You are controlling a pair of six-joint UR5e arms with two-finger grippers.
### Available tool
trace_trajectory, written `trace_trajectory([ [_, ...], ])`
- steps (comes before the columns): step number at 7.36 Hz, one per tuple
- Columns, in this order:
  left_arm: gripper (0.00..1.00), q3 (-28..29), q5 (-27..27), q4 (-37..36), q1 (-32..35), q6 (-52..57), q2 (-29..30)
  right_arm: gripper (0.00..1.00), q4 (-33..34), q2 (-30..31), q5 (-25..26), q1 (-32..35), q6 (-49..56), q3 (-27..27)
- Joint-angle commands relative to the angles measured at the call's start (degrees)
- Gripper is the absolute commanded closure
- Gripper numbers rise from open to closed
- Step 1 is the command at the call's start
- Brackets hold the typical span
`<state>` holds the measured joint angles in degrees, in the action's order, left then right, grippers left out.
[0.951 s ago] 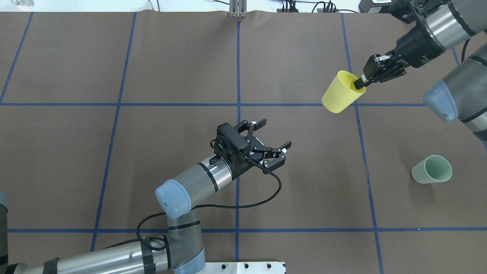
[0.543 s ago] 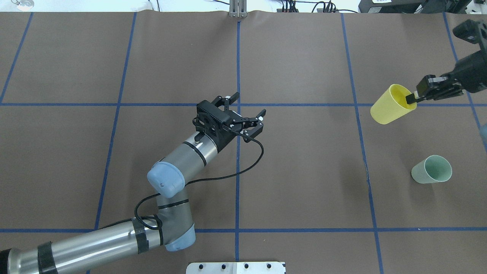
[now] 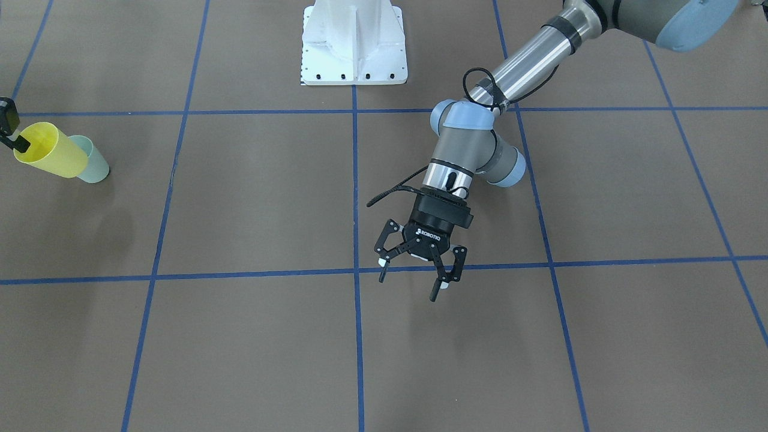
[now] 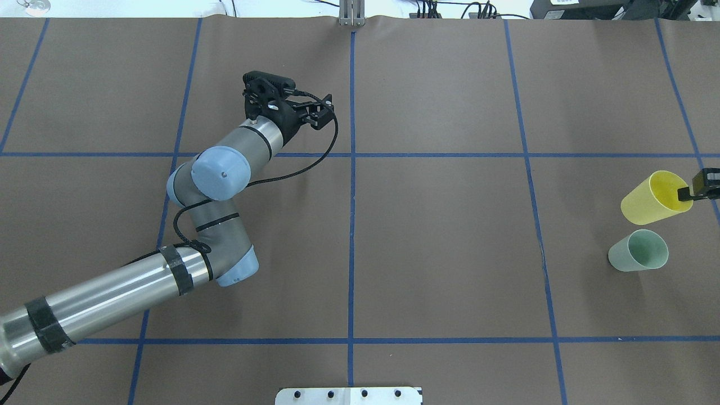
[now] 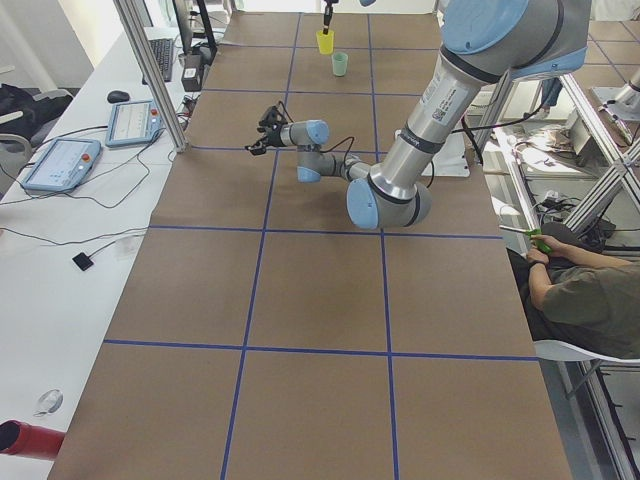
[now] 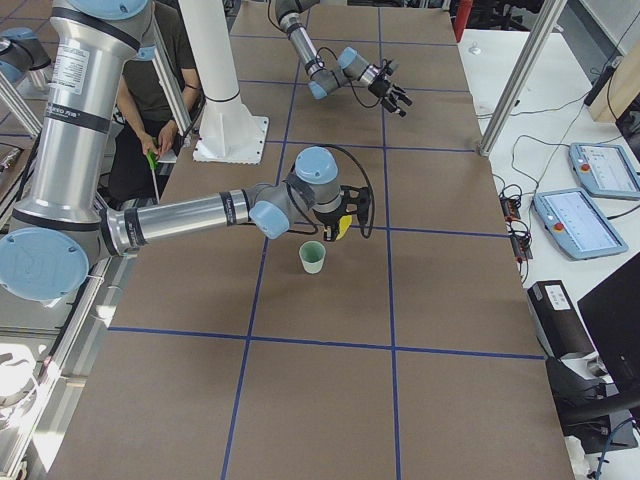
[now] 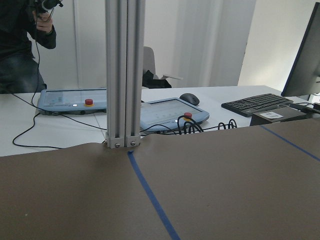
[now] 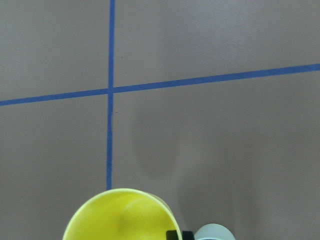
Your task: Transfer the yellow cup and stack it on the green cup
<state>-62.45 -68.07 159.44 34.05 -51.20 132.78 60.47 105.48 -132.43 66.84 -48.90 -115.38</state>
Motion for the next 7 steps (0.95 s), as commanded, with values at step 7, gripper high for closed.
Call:
trace_trajectory([
  [7,0.01,-0.2,-14.0,-12.0,7.2,-5.9,-0.3,1.0,0.0,4.4,2.0,-5.7,0.2,0.1],
])
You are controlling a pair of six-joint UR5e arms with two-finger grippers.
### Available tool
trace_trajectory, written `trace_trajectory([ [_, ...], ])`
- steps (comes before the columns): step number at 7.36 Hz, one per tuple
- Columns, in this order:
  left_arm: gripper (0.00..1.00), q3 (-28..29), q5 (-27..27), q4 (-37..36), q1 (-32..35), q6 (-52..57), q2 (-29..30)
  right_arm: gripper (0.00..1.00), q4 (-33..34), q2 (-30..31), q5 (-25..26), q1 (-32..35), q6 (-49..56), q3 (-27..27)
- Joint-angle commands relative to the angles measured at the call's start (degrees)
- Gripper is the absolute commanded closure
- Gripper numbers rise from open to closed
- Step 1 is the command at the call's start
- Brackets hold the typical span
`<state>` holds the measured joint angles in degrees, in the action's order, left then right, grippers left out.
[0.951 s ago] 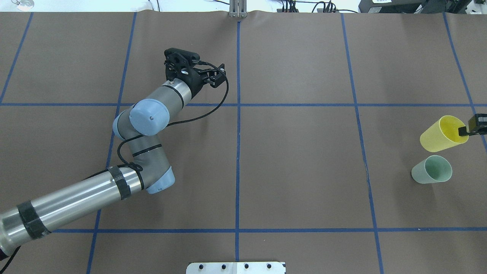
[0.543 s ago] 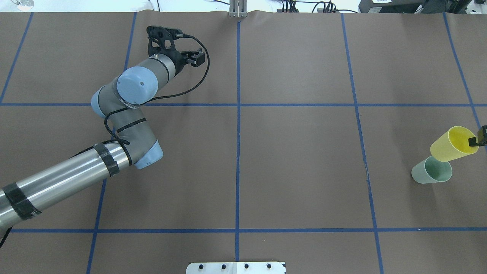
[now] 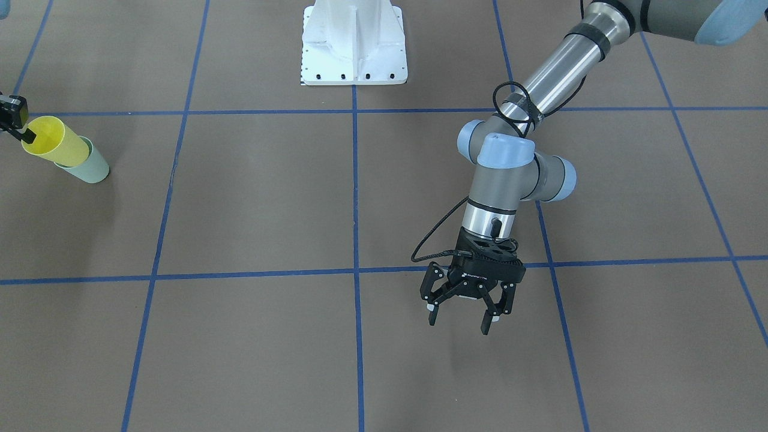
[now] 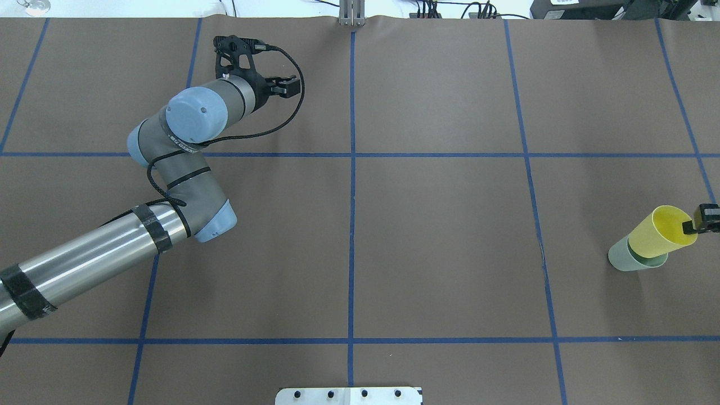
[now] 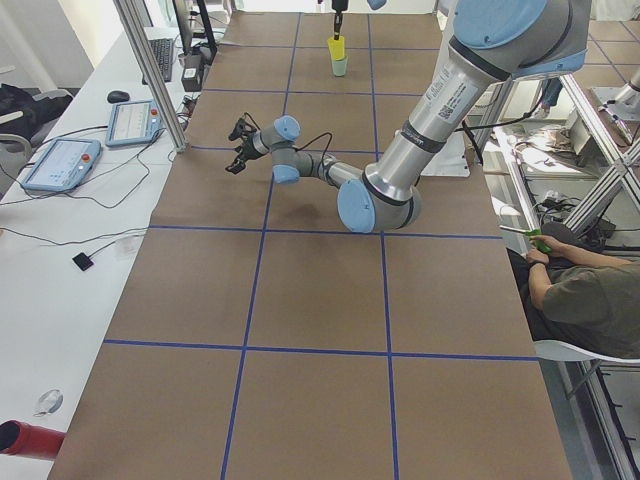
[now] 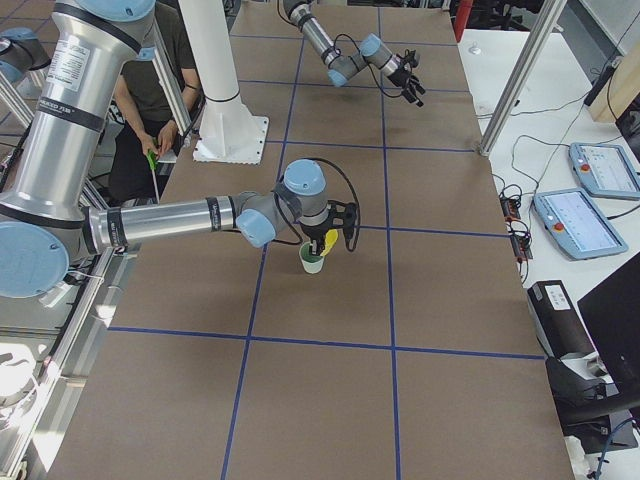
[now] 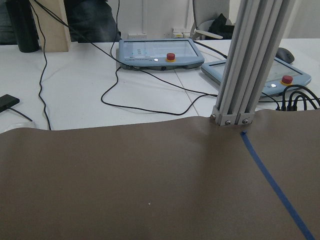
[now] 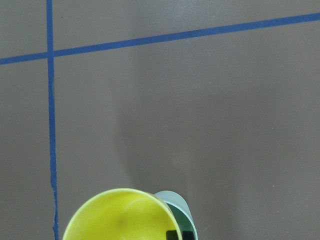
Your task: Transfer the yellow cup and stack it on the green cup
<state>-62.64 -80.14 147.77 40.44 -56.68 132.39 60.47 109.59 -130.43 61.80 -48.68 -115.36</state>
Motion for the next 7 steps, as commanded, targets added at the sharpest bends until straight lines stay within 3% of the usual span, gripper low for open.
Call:
trace_trajectory([
  [1,0.01,0.0,-4.6,-0.6,2.6,-0.4,0.1,1.0,0.0,0.3,0.0,-1.1,0.0,0.1],
  [2,0.01,-0.5,-7.7,-2.5,4.7,-0.3,0.1,1.0,0.0,0.3,0.0,-1.2,0.0,0.2],
  [3,0.01,-0.7,-11.7,-5.0,7.0,0.1,-0.1,0.03,0.0,0.2,0.5,-1.8,-0.2,0.5],
  [5,0.01,-1.8,-22.2,-13.4,13.2,0.9,-1.5,0.0,0.0,-0.2,0.7,-1.9,-0.3,0.7],
  [7,0.01,-1.8,-30.7,-24.7,19.2,11.2,-1.6,0.0,0.1,-3.6,3.1,-1.8,-0.3,1.1],
])
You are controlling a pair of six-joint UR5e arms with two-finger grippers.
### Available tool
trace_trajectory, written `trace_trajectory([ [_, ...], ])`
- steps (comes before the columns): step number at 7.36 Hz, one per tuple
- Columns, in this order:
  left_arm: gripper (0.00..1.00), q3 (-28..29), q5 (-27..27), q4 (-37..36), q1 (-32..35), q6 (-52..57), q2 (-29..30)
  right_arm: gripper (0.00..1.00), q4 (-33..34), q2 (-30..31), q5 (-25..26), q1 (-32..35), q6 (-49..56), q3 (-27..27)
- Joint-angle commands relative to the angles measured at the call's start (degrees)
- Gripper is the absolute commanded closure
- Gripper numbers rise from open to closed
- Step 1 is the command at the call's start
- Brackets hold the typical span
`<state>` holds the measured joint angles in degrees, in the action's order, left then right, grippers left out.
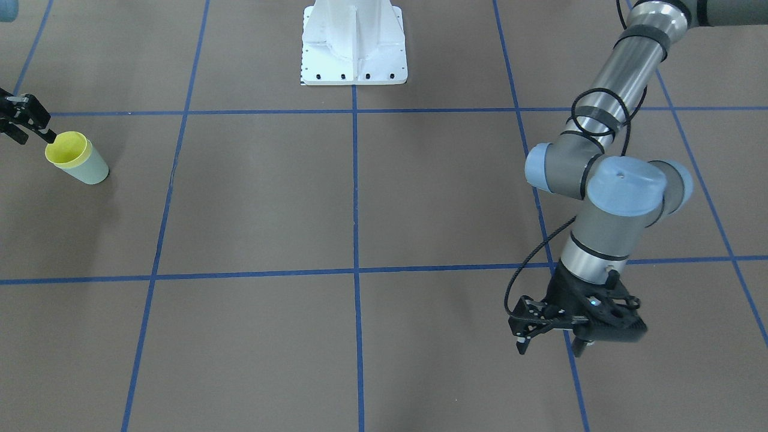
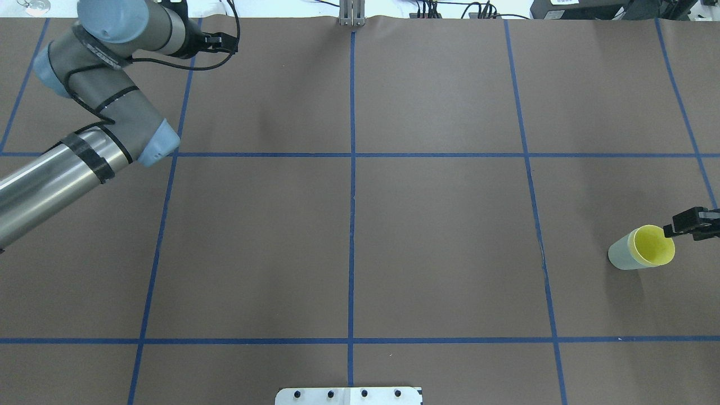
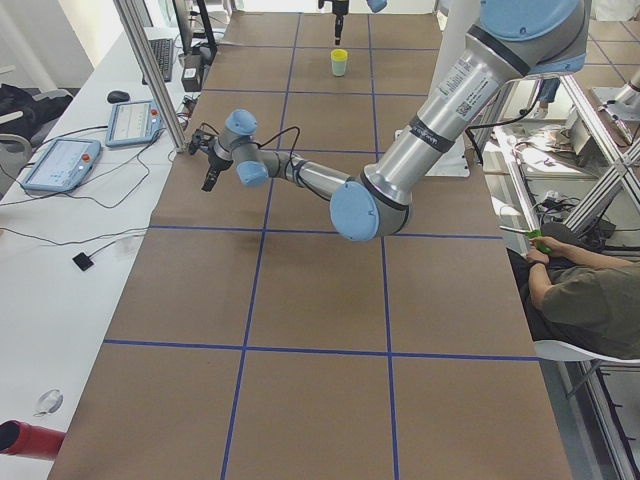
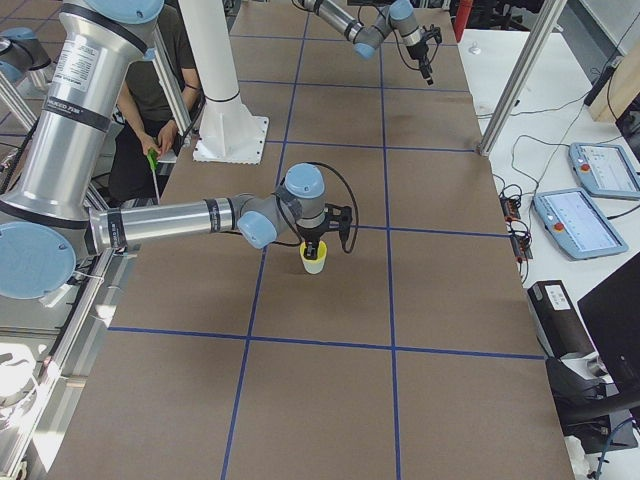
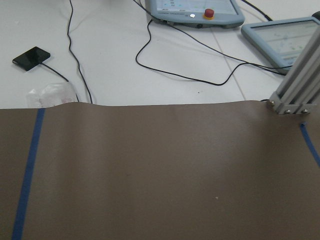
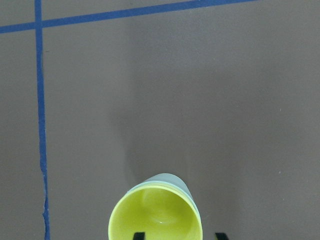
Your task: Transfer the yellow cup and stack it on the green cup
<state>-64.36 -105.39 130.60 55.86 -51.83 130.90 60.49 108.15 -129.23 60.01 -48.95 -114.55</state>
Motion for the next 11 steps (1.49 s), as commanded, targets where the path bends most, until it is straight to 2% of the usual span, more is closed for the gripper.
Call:
trace_trajectory([
  [1,0.01,-0.1,-9.0,-13.8,5.6,12.5,-0.2,0.0,0.2,-4.8,6.8,-0.1,-0.1,1.4],
  [2,0.01,-0.1,-11.0,-18.1,7.6,17.8,-0.7,0.0,0.8,-9.1,9.8,-0.1,-0.1,5.1],
  [3,0.01,-0.1,-13.9,-21.2,10.7,23.7,-2.6,0.0,3.4,-14.2,9.8,1.1,0.0,8.9],
  [4,0.01,-0.1,-19.2,-25.4,14.2,32.3,-4.2,0.0,8.5,-19.7,9.2,3.1,0.5,11.1],
  [5,0.0,-0.5,-25.2,-31.7,17.8,37.2,-4.4,0.0,15.6,-23.8,6.0,5.7,1.0,11.3],
  [6,0.0,-5.7,-30.0,-33.2,19.7,38.4,-9.4,0.0,20.3,-26.0,2.8,7.6,3.3,11.3],
  [8,0.0,-20.9,-31.5,-33.4,20.2,38.5,-22.0,0.0,21.7,-26.0,0.8,8.8,6.2,11.4],
  [10,0.0,-28.9,-31.3,-33.5,20.2,39.3,-28.9,0.0,21.7,-26.0,-0.5,10.7,9.3,13.5],
  [11,0.0,-29.5,-31.0,-33.7,20.5,46.2,-30.9,0.0,21.8,-25.9,-3.2,13.9,15.8,15.9],
])
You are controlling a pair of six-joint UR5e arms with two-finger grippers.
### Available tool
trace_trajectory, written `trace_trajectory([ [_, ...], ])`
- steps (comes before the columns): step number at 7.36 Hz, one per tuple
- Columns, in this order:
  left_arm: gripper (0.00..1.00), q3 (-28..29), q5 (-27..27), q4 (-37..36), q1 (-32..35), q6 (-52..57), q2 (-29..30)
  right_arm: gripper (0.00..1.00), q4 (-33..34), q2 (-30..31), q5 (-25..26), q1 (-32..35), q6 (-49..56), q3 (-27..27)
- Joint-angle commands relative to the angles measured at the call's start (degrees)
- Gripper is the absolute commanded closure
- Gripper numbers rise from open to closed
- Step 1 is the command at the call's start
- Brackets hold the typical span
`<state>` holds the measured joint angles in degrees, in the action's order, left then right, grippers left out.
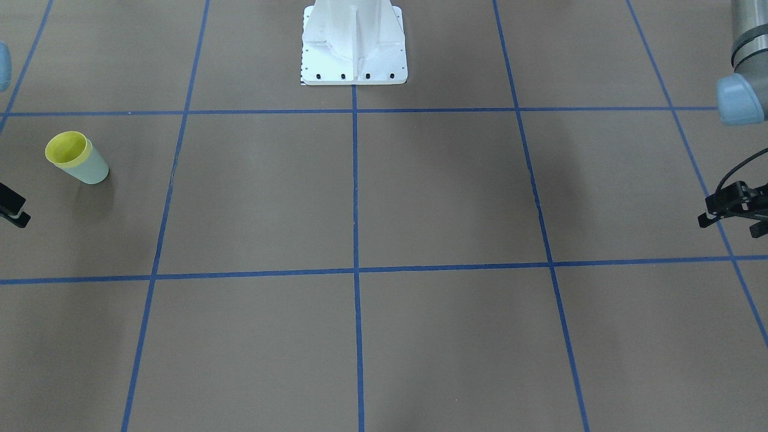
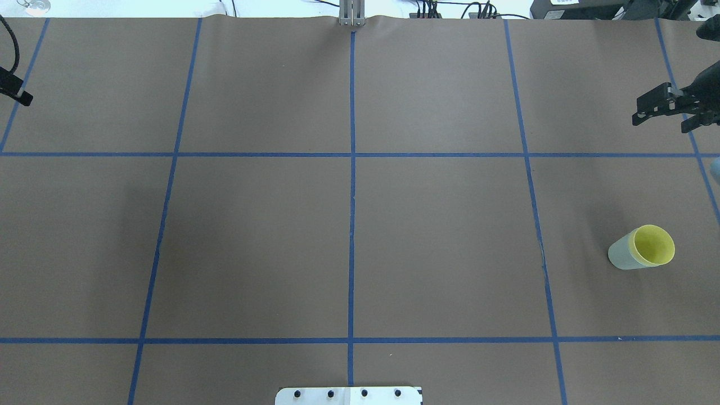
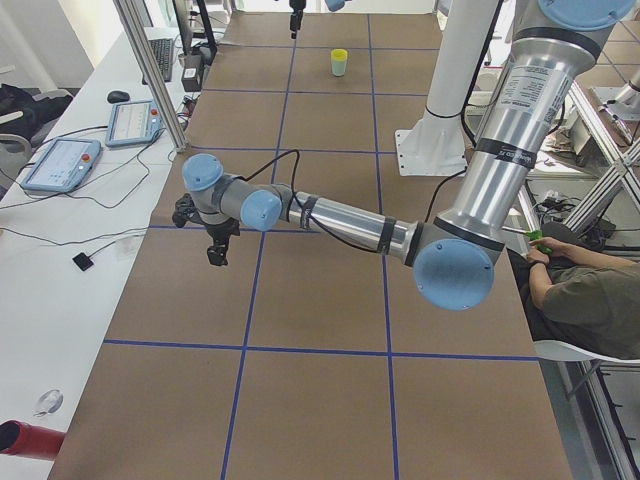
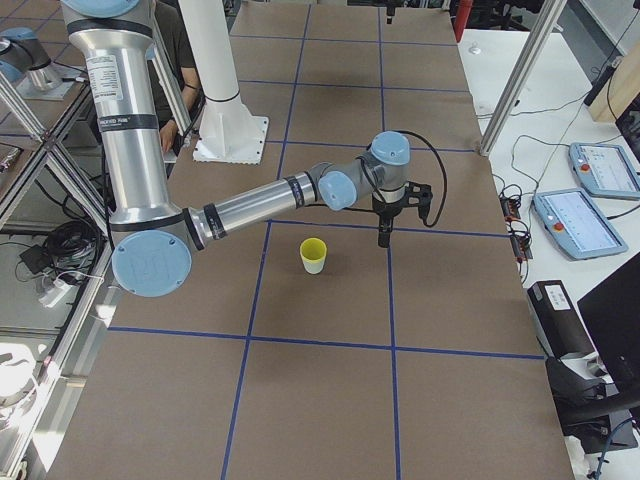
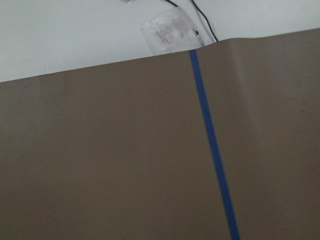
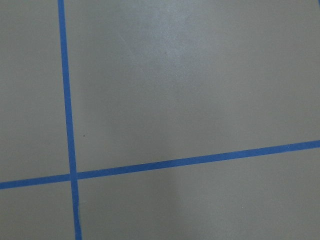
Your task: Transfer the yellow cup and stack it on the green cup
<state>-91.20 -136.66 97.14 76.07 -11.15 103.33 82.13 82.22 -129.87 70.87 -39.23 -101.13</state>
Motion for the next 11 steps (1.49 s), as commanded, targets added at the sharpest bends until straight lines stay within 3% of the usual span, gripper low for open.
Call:
trace_trajectory([
  [1,0.0,-2.7,1.9,-1.5,3.1,9.1,-4.1,0.0,0.9,0.1,-4.2,5.1,10.9,4.4],
  [4,0.0,-3.4,2.6,-3.8,6.2,12.8,-8.8,0.0,0.9,1.5,-4.1,5.3,11.6,4.1],
  [6,0.0,-7.1,2.7,-3.5,6.6,12.3,-13.8,0.0,0.8,2.0,-3.7,5.3,11.6,3.6],
  [11,0.0,-6.1,4.3,-1.7,6.6,10.9,-12.9,0.0,0.9,2.2,-6.5,5.2,11.0,2.3],
])
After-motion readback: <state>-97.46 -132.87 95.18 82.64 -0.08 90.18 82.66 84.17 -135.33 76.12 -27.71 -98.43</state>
